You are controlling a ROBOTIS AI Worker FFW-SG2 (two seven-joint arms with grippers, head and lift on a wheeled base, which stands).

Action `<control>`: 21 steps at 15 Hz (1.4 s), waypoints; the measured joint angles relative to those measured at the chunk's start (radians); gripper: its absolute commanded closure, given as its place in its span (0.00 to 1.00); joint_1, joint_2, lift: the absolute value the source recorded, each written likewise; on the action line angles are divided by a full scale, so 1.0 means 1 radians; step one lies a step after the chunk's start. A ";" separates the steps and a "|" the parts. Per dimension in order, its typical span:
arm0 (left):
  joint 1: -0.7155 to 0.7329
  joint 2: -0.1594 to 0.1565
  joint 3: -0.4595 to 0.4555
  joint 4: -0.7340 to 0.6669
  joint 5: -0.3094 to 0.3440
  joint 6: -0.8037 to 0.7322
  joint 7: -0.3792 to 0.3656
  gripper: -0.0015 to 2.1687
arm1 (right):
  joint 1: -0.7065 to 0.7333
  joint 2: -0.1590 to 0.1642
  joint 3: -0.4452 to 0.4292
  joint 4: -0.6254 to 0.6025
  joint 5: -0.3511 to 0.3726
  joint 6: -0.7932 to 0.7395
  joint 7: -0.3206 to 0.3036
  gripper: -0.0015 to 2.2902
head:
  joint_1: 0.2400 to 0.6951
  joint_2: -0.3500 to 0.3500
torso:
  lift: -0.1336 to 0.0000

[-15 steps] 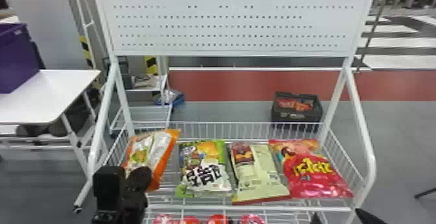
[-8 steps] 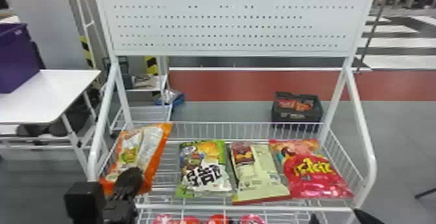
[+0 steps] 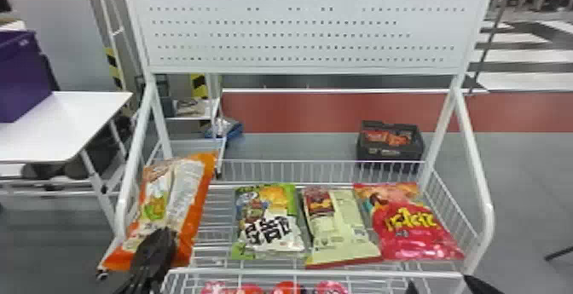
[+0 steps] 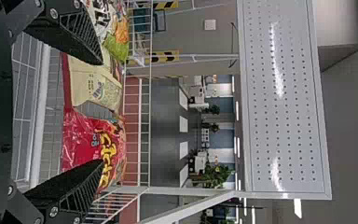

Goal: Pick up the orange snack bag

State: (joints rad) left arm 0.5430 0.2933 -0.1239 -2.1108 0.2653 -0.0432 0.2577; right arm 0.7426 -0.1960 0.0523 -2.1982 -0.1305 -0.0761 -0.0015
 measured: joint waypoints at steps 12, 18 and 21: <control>0.189 0.021 0.001 0.034 -0.037 -0.347 0.002 0.56 | -0.005 0.006 0.017 0.000 0.015 0.008 0.000 0.06 | 0.57 0.50 | 1.00; 0.234 0.027 0.005 0.041 -0.051 -0.366 0.005 0.56 | -0.008 0.006 0.015 0.004 0.014 0.008 0.000 0.06 | 0.57 0.50 | 1.00; 0.256 0.033 0.008 0.056 -0.052 -0.424 0.017 0.56 | -0.011 0.006 0.014 0.010 0.014 0.009 0.000 0.06 | 0.57 0.50 | 1.00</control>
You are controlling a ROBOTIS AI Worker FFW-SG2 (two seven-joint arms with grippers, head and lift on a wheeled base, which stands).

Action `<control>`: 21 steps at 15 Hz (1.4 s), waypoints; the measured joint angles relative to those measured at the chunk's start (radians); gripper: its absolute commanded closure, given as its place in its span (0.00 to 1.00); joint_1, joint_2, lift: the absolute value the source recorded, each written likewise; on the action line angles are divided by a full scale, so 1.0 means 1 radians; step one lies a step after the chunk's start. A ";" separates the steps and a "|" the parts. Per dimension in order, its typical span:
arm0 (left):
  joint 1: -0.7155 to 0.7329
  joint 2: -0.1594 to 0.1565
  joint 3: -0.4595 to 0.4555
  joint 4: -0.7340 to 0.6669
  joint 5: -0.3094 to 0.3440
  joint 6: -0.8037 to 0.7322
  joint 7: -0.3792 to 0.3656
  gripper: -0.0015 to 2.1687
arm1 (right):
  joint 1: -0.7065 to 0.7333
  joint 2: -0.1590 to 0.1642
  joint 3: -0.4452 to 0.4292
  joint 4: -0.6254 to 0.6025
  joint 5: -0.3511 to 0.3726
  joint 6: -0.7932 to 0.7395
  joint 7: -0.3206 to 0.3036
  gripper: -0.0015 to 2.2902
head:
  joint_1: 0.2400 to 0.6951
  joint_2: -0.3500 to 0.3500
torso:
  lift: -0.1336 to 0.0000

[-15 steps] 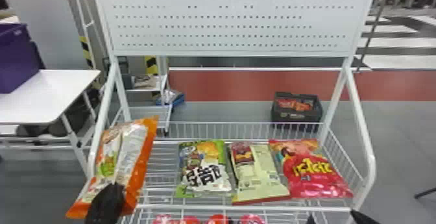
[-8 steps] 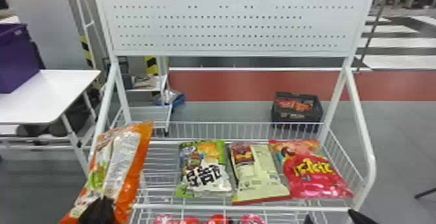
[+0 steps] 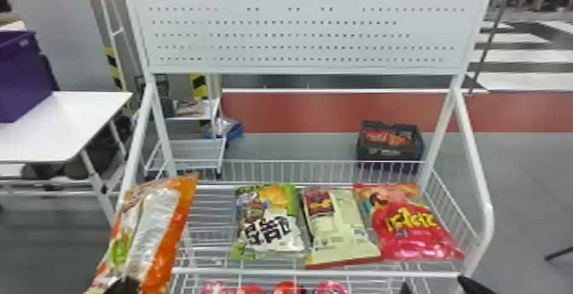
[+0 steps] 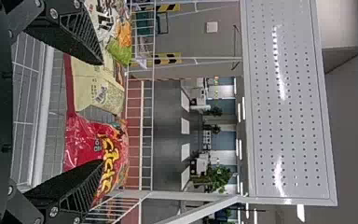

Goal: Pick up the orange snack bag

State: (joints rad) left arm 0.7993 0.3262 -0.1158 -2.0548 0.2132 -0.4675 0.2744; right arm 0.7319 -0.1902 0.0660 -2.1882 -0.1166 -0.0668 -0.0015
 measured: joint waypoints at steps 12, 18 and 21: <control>0.018 0.002 0.016 0.001 -0.013 -0.024 0.005 0.56 | -0.004 -0.008 -0.004 0.006 -0.006 0.002 0.000 0.06 | 0.57 0.50 | 1.00; 0.017 0.002 0.017 0.005 -0.014 -0.024 0.005 0.56 | -0.008 -0.009 -0.003 0.012 -0.008 0.004 0.000 0.06 | 0.57 0.50 | 1.00; 0.017 0.002 0.018 0.007 -0.014 -0.024 0.005 0.56 | -0.008 -0.010 -0.002 0.012 -0.011 0.005 0.000 0.06 | 0.57 0.50 | 1.00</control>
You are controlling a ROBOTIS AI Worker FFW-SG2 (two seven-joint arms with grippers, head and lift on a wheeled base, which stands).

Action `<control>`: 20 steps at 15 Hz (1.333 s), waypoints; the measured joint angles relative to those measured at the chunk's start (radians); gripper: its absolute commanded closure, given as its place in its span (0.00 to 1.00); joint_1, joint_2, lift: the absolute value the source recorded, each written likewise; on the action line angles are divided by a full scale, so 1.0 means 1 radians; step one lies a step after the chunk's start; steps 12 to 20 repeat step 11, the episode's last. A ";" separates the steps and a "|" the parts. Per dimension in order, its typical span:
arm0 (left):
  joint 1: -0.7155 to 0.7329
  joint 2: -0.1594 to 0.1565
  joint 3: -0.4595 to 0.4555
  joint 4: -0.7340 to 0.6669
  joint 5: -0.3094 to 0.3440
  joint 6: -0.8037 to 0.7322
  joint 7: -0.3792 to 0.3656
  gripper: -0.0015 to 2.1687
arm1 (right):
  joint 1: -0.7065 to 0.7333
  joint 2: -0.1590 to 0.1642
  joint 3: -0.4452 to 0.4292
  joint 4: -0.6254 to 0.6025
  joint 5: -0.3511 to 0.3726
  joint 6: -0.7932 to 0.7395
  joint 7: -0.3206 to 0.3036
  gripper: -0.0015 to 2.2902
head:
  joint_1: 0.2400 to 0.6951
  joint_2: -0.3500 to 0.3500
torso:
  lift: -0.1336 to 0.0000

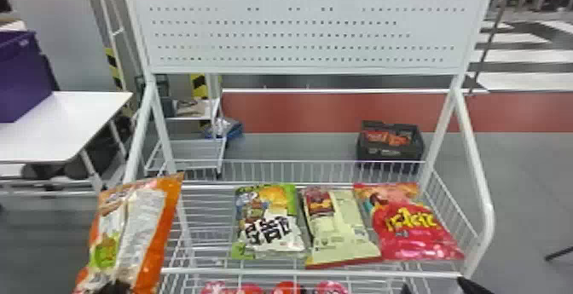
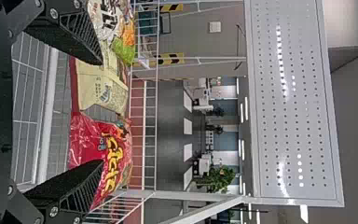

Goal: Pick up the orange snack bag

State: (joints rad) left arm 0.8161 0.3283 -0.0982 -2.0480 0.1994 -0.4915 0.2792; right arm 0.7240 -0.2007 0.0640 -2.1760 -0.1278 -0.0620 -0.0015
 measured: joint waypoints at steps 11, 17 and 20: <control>-0.001 0.000 0.000 0.002 0.000 0.000 0.000 0.56 | 0.005 -0.002 0.002 -0.004 -0.003 0.000 0.000 0.06 | 0.57 0.50 | 1.00; -0.001 0.000 0.000 0.002 0.000 0.000 0.000 0.56 | 0.005 -0.002 0.002 -0.004 -0.003 0.000 0.000 0.06 | 0.57 0.50 | 1.00; -0.001 0.000 0.000 0.002 0.000 0.000 0.000 0.56 | 0.005 -0.002 0.002 -0.004 -0.003 0.000 0.000 0.06 | 0.57 0.50 | 1.00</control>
